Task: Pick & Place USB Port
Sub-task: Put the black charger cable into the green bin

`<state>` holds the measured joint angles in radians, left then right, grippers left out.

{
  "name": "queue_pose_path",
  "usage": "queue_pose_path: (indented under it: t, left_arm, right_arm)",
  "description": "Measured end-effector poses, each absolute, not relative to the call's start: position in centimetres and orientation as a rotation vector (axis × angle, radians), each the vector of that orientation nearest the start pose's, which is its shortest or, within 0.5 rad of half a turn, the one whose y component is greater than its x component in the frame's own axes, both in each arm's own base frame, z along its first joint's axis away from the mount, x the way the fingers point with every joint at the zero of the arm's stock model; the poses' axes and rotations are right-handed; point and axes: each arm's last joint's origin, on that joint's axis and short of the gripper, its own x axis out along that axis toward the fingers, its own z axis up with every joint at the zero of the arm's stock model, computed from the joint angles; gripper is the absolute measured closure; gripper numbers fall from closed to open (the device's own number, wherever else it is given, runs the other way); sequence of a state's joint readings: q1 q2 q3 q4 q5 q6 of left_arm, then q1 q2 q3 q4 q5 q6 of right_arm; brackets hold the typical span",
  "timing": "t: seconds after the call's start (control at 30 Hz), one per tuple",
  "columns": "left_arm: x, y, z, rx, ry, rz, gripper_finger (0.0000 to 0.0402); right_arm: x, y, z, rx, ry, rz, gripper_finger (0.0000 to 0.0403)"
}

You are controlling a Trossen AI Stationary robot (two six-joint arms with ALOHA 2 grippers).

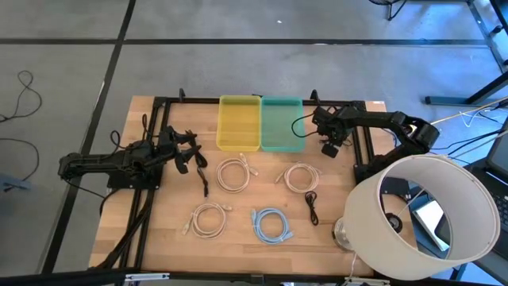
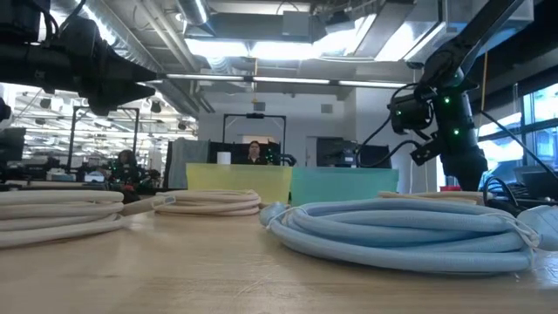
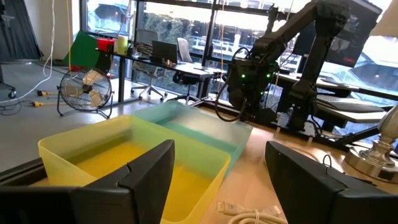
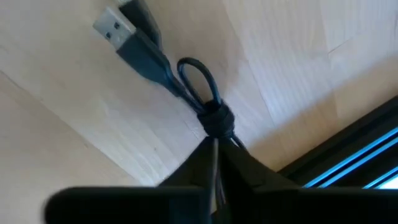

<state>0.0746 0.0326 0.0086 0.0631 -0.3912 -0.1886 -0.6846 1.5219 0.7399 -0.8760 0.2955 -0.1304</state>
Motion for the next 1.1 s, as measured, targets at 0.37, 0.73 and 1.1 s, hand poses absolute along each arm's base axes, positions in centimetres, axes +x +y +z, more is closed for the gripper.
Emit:
queue_pose_path:
  t: [0.37, 0.73, 1.1]
  left_arm:
    - [9.6, 1.8, 17.0, -0.192, -0.083, 0.461, 0.0155]
    - [9.6, 1.8, 17.0, -0.192, -0.083, 0.461, 0.0155]
    - [9.6, 1.8, 17.0, -0.206, -0.085, 0.461, 0.0155]
  right_arm:
    - [15.9, -14.3, 14.8, 0.202, 1.781, -0.697, 0.0400]
    - [15.4, -14.0, 16.2, 0.195, 1.776, -0.746, 0.0402]
    - [16.5, -13.9, 15.9, 0.258, 1.621, -0.507, 0.0286]
